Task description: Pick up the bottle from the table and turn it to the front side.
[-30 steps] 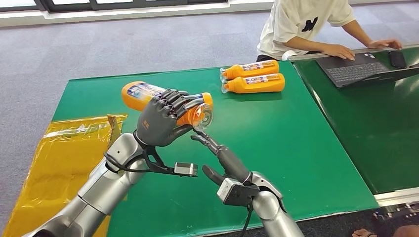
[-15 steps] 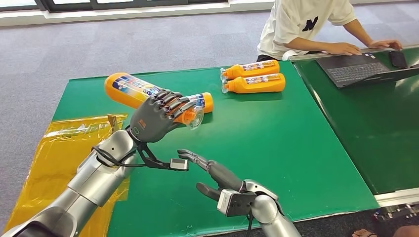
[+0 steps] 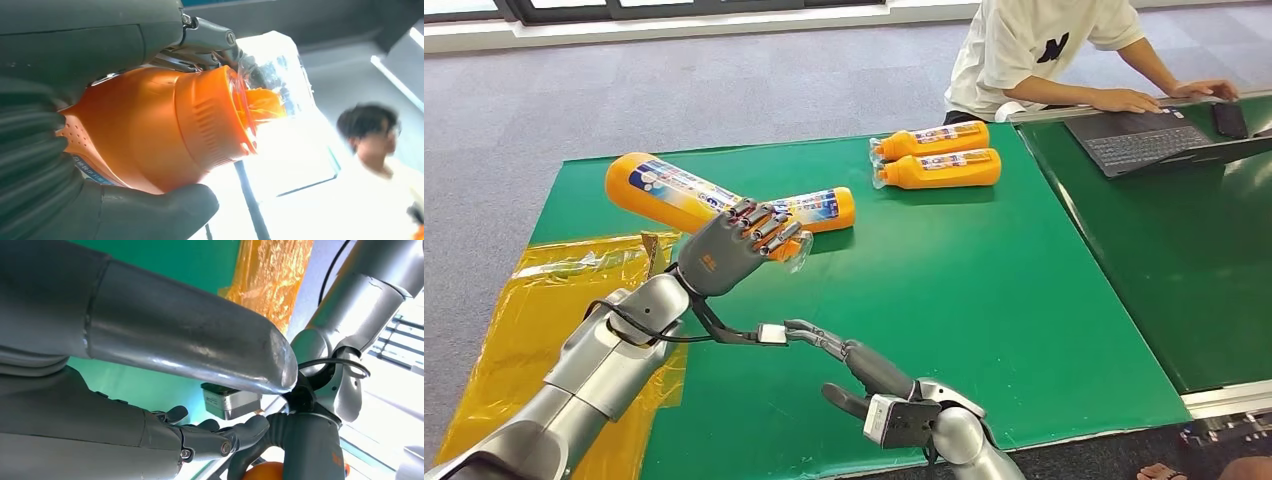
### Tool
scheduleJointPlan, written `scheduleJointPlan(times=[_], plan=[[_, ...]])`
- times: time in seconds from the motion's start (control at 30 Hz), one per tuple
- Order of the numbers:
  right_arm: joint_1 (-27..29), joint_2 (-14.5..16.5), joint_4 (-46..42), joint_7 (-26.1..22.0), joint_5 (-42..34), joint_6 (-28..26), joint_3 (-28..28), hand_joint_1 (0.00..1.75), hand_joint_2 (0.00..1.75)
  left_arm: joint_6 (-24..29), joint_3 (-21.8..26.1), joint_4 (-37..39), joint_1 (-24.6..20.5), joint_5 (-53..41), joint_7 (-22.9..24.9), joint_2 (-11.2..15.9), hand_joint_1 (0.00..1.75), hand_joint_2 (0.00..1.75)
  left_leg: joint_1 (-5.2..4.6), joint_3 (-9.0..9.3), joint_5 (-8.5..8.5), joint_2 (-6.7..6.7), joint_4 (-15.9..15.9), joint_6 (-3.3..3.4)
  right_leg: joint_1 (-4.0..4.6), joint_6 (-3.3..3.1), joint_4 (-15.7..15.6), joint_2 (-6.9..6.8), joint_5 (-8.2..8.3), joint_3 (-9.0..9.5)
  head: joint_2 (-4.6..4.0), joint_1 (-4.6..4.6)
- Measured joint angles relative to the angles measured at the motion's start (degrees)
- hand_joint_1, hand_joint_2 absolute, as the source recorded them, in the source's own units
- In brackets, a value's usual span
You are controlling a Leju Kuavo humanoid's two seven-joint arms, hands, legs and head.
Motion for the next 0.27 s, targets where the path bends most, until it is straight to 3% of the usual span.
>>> scheduleJointPlan(times=[0.27], plan=[[1.8,-0.6,0.0,0.3,-0.1,0.0,0.0,0.0,0.0,0.0,1.2,3.7,2.1,-2.5,3.8,3.1,1.75,1.75,0.01,-0.04,0.0,0.01,0.0,0.0,0.0,-0.02,0.0,0.0,-0.01,-0.01,0.0,0.01]])
